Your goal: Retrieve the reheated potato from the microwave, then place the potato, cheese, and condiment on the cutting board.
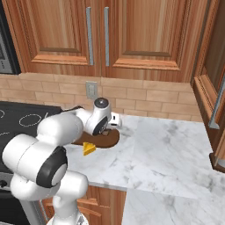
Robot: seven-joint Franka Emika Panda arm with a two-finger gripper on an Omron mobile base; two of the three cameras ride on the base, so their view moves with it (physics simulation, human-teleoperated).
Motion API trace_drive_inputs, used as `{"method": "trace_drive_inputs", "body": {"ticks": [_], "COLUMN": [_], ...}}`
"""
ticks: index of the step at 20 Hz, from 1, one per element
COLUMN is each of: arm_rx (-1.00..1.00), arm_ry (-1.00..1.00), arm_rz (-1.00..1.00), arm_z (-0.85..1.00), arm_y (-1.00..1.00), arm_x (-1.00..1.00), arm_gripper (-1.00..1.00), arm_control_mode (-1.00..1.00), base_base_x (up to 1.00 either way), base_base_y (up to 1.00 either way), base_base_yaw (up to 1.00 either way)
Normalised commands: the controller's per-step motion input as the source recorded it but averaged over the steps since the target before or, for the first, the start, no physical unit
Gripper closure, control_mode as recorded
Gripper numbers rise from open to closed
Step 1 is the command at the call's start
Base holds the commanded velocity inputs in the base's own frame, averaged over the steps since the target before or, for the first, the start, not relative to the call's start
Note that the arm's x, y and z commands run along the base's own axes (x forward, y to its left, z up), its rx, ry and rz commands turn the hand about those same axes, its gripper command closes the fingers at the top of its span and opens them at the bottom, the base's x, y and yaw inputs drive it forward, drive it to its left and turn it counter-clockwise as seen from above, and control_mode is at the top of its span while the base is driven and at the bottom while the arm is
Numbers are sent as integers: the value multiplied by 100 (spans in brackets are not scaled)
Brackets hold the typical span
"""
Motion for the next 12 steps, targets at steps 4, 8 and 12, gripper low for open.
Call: {"method": "trace_drive_inputs", "body": {"ticks": [4,8,12], "arm_rx": [0,0,0], "arm_ry": [0,0,0], "arm_rz": [0,0,0], "arm_z": [-26,-25,-18], "arm_y": [5,11,14], "arm_x": [2,1,19], "arm_gripper": [100,100,100], "arm_control_mode": [-100,-100,-100], "base_base_x": [0,0,0], "base_base_y": [0,0,0], "base_base_yaw": [0,0,0]}}
